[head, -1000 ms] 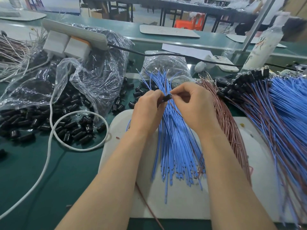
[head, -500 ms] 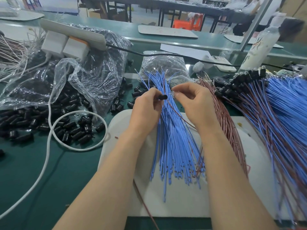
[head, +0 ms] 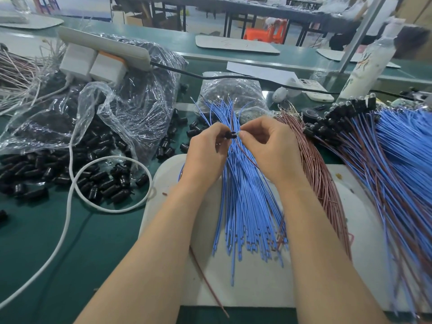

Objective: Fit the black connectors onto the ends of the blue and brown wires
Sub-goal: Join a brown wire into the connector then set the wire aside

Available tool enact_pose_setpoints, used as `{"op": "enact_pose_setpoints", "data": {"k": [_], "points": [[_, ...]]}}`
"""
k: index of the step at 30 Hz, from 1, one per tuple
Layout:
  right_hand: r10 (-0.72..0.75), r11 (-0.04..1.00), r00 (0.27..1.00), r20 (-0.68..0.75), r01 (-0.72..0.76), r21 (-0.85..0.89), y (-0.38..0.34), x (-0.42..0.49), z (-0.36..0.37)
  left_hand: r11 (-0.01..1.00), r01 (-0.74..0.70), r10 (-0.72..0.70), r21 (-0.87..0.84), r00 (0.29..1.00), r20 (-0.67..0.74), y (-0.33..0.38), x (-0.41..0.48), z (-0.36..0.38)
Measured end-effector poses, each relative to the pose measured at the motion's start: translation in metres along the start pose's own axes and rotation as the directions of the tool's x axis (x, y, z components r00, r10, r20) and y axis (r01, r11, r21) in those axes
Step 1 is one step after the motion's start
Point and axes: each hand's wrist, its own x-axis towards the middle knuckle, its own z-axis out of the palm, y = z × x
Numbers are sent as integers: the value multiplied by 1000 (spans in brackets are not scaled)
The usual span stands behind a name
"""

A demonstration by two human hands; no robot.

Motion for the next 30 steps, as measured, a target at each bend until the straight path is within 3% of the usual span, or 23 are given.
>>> {"op": "enact_pose_setpoints", "data": {"k": [13,23,30], "points": [[6,991,998,-57,-14,-135,2,-1,2,982,-78,79,173,997,4,2,-1,1],[203,978,979,-2,-202,59,14,4,-1,945,-151,139,290,988,64,5,-2,0],[171,984,985,12,-172,40,19,5,1,945,-156,139,286,987,81,5,-2,-1]]}}
